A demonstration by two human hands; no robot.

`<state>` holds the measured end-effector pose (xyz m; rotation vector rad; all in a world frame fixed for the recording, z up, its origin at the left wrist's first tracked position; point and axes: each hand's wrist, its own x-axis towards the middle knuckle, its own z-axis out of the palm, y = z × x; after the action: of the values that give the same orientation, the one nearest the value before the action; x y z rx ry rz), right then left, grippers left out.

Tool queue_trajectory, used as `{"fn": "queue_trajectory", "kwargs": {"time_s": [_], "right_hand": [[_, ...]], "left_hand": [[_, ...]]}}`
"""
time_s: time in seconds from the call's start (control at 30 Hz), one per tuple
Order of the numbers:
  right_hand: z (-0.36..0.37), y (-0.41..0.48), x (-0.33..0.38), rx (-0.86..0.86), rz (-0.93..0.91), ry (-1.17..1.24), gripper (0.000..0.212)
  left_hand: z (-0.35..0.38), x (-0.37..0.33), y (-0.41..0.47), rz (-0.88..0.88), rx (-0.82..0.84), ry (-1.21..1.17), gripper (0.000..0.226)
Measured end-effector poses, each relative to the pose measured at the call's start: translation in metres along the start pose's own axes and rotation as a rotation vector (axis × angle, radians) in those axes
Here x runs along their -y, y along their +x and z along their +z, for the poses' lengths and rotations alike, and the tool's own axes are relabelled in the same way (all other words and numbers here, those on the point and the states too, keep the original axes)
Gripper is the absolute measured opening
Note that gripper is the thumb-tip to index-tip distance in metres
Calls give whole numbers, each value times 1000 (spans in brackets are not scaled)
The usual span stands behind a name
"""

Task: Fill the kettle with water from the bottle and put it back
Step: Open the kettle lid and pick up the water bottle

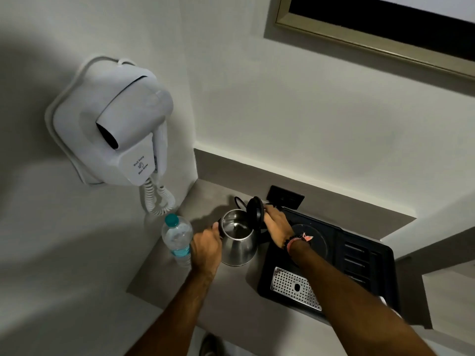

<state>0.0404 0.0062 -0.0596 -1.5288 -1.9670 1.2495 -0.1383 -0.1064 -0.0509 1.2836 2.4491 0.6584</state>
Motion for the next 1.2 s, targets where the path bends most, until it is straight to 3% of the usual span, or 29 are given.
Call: {"fn": "queue_trajectory", "kwargs": {"time_s": [0.1, 0.23, 0.3, 0.4, 0.57, 0.73, 0.87, 1.03, 1.1, 1.2], "right_hand": [[-4, 3, -2, 22, 31, -173, 67], [-6, 0, -1, 66, 95, -255, 73], [-7, -1, 1, 61, 99, -262, 75], [-8, -3, 5, 55, 95, -258, 75], [-9, -5, 4, 32, 86, -346, 65], [-11, -8, 1, 27, 63, -471, 64], [-12, -10, 1, 16, 38, -541, 66], [-13, -8, -1, 8, 34, -591, 69], [-13, -8, -2, 13, 48, -582, 70], [-10, -8, -5, 15, 70, -561, 73]], "left_hand": [[-13, 6, -10, 122, -87, 20, 45], [-38, 31, -21, 413, -465, -27, 25], [-52, 43, -21, 416, -646, -48, 21], [-71, 55, -17, 288, -748, -68, 24], [-84, 57, -8, 216, -537, -174, 51], [-83, 62, -3, 199, -396, -146, 41], [-86, 61, -2, 202, -457, -211, 36], [-81, 55, -13, 263, -664, -255, 39], [-60, 51, -30, 283, -547, -262, 39], [-10, 58, -61, 149, -208, -277, 41]]}}
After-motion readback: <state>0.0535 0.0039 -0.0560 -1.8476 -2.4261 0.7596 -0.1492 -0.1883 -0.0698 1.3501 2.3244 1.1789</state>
